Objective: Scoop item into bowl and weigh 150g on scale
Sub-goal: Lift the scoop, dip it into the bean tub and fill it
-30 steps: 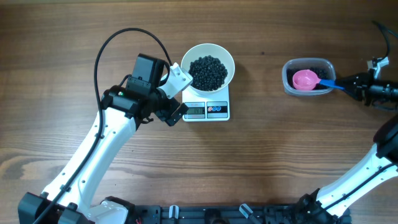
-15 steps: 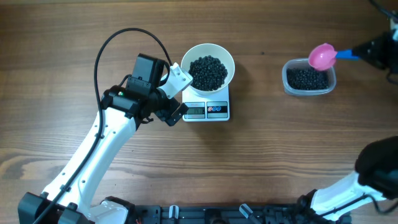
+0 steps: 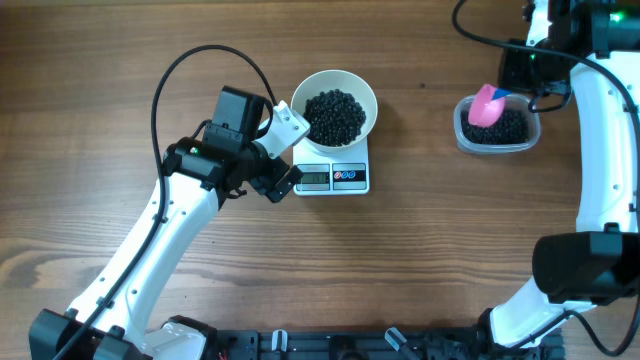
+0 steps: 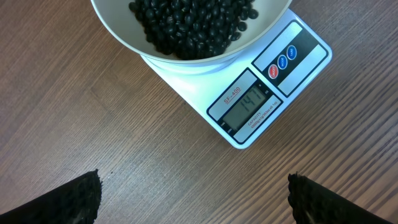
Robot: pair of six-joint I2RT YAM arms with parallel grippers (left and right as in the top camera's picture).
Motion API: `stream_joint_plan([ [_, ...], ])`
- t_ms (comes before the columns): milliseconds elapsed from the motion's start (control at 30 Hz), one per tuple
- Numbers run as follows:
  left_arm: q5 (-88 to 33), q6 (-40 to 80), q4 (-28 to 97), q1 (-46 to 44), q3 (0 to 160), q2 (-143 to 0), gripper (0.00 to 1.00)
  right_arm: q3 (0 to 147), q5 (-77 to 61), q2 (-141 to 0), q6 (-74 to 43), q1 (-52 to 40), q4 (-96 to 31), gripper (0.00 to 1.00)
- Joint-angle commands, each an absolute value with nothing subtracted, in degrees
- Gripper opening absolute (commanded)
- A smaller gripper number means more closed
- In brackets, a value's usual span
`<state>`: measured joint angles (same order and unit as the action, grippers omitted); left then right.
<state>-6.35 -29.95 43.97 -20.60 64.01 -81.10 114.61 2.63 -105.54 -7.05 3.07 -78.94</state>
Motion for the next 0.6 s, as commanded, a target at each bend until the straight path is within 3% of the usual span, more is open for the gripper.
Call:
stream_joint_plan([
  [0,-7.25,-31.09,44.01,-20.34,63.81,-80.62,1.0,113.6,11.05,-107.11,-4.47,2.85,-78.0,0.04],
  [267,-7.25,-31.09,44.01,-20.34,63.81,-80.62,1.0,113.6,11.57,-110.3,7.55,2.85,-73.56,0.04],
  [567,-7.25,-31.09,44.01,-20.34,63.81,-80.62,1.0,113.54,12.45,-114.28,7.53,2.85,-77.84,0.04],
])
